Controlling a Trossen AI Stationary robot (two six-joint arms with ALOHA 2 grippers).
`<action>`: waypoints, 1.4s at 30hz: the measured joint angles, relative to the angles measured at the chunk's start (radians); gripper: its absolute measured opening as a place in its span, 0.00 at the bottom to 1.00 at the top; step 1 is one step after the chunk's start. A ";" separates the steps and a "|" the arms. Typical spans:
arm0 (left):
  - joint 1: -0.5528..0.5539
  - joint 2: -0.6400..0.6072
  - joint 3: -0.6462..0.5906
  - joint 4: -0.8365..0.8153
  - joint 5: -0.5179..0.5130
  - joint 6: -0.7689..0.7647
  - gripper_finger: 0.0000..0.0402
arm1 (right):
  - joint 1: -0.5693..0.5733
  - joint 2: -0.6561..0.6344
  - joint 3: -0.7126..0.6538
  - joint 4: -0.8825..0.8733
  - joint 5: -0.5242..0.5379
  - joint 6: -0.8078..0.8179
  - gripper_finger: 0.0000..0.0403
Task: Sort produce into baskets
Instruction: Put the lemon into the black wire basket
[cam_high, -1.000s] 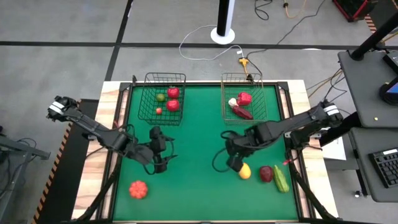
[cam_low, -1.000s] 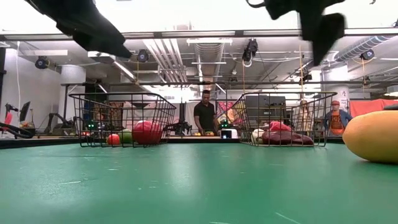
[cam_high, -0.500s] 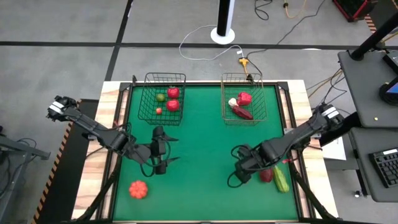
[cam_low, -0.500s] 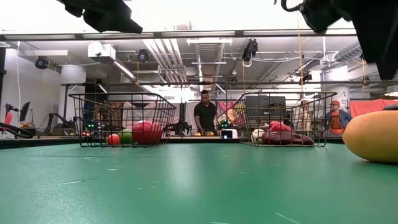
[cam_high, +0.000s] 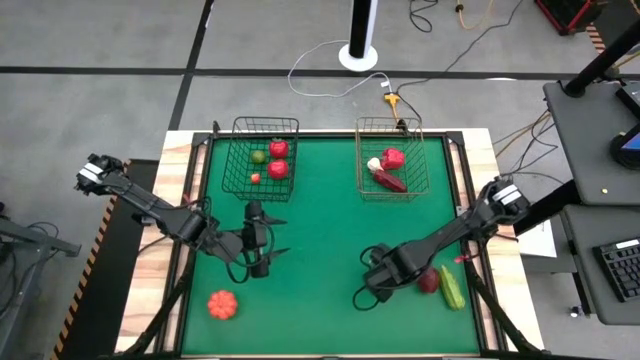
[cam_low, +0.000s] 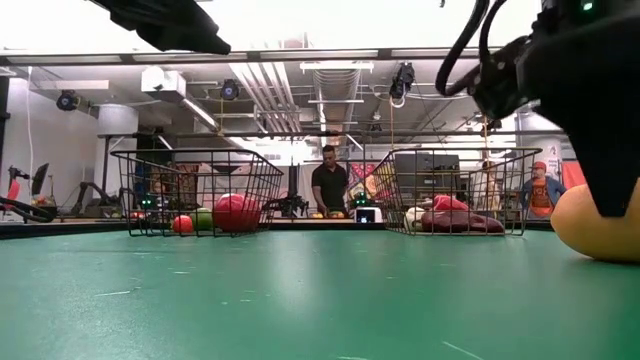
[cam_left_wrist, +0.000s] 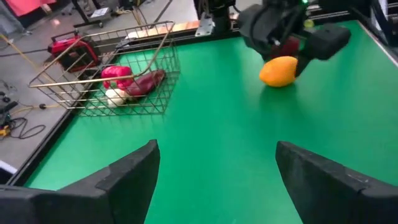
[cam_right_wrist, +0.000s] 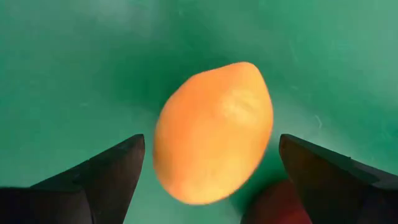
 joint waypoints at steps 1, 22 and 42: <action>0.000 0.000 -0.001 0.000 -0.010 -0.001 0.75 | 0.000 0.009 0.000 0.004 -0.001 -0.008 0.90; 0.001 0.002 -0.011 0.013 -0.029 -0.117 0.73 | -0.031 0.034 0.000 0.034 -0.060 -0.088 0.58; 0.001 0.002 -0.041 0.022 -0.022 -0.285 0.73 | -0.266 -0.125 0.219 0.020 0.031 -0.469 0.58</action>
